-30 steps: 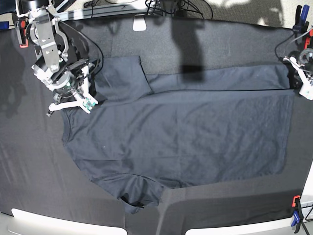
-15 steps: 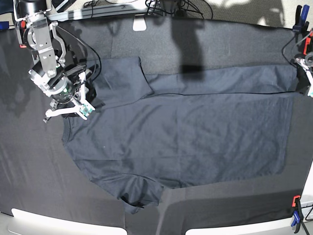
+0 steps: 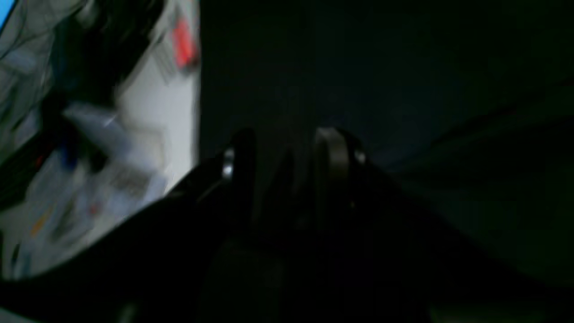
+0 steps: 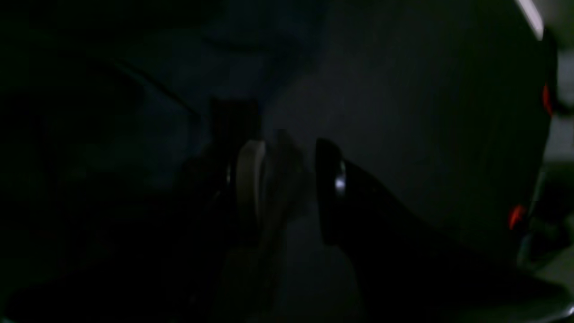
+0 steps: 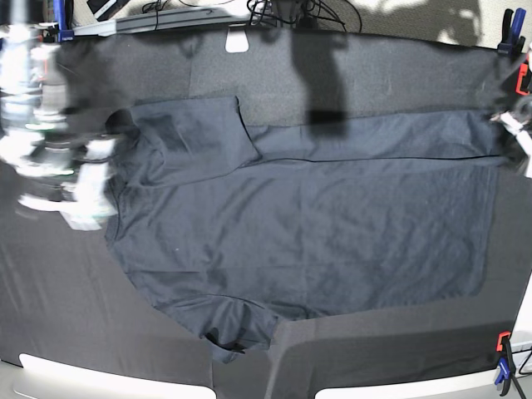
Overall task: Layout the t-shirt on the table in an organized manner, then fold the t-shirt properly
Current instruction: 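Release the shirt and lift both grippers away from the collar corners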
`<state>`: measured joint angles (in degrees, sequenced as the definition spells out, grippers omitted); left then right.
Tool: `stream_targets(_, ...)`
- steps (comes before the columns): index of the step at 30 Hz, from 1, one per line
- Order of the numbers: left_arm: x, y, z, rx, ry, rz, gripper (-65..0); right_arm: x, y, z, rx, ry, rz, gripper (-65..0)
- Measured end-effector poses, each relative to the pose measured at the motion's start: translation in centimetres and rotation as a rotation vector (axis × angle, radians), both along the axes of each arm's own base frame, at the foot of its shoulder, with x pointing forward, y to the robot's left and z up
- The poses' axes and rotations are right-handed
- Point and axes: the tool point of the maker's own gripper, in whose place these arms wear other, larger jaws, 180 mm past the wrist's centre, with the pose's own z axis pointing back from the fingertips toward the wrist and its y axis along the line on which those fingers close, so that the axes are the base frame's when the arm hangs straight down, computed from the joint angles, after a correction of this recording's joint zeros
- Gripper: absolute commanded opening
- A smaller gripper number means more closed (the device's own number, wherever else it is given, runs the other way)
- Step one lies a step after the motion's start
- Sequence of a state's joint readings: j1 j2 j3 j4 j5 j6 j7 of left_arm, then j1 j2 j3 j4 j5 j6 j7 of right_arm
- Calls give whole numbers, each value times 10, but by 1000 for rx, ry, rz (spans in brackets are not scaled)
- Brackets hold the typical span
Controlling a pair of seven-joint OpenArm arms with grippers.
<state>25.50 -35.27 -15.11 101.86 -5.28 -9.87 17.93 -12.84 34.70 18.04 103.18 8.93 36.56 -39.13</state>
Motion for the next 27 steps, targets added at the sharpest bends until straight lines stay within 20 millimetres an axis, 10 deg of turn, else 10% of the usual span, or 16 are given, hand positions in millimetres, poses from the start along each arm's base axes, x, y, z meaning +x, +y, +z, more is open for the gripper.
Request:
stream_targets(10,-21,-150,1,-333,39,-314,-450,-63,-80,14,-1,11,-224,-464)
stream_targets(17,-61,-268,-27,-319,155,-625,-491,-73,-66,3,83,31,-217,-464)
stream_targets(23,-71,-331,-26,-252,146,-731,-491,-77,-56,-6,135,32,-234,-463)
stream_targets(27,-74,-362,-14,-294,115,-763,-491,-86,-15,-23,363,121,-232,-463)
